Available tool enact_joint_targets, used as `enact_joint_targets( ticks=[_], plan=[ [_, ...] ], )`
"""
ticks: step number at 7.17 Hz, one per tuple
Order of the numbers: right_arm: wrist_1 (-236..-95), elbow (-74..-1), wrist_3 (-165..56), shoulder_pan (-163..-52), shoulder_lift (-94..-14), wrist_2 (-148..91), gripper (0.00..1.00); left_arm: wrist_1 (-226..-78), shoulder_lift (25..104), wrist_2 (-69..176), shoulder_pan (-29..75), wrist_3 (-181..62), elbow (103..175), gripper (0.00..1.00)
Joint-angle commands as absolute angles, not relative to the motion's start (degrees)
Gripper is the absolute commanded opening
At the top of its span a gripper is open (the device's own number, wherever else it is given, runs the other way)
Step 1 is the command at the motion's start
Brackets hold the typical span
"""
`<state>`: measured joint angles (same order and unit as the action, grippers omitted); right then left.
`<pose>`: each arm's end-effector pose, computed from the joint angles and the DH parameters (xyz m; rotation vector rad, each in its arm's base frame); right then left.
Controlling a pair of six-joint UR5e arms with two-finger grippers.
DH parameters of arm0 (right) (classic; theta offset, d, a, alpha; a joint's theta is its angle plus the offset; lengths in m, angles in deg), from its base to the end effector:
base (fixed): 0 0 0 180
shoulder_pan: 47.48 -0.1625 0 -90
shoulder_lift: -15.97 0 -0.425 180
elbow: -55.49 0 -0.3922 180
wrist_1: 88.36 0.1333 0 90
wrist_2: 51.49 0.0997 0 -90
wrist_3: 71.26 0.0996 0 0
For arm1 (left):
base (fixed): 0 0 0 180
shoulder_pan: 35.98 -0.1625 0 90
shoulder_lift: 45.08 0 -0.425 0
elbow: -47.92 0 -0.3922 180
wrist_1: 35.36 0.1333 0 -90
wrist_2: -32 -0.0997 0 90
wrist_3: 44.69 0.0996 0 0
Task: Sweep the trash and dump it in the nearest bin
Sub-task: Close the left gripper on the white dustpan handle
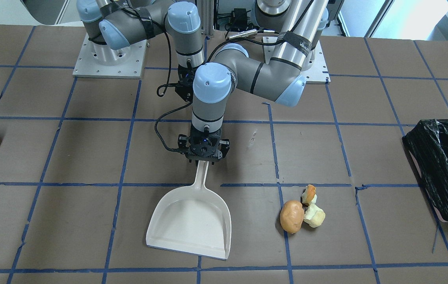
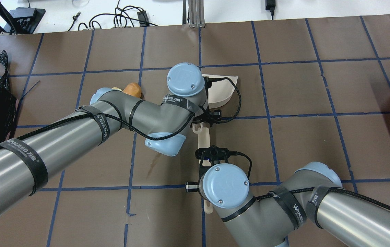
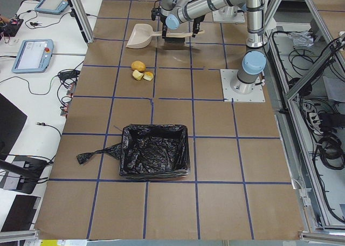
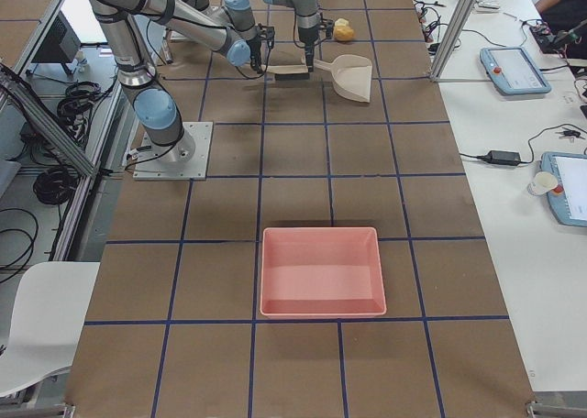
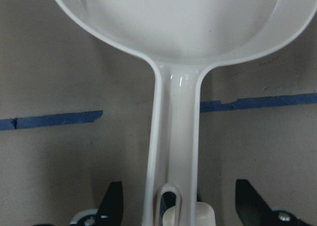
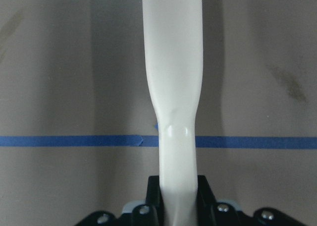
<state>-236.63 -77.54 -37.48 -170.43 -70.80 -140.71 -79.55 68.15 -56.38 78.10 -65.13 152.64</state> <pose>0.3378 -0.2736 0.2268 0.0196 3.0045 -0.2527 -0.3647 -0.4825 0.2269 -0.1001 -3.0567 0.1781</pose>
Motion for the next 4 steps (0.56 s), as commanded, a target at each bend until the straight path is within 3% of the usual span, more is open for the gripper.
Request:
enact_joint_targets(
  ticks=[1, 4],
  plan=[
    [-234.45, -76.00, -37.59, -169.74, -72.18, -140.79, 0.07, -79.39, 67.95, -56.41, 77.92, -64.82, 152.08, 0.11],
    [-233.12, -75.11, -37.51, -170.17, -72.10, -140.88, 0.07, -79.40, 67.60, -56.59, 77.57, -64.73, 151.28, 0.08]
  ],
)
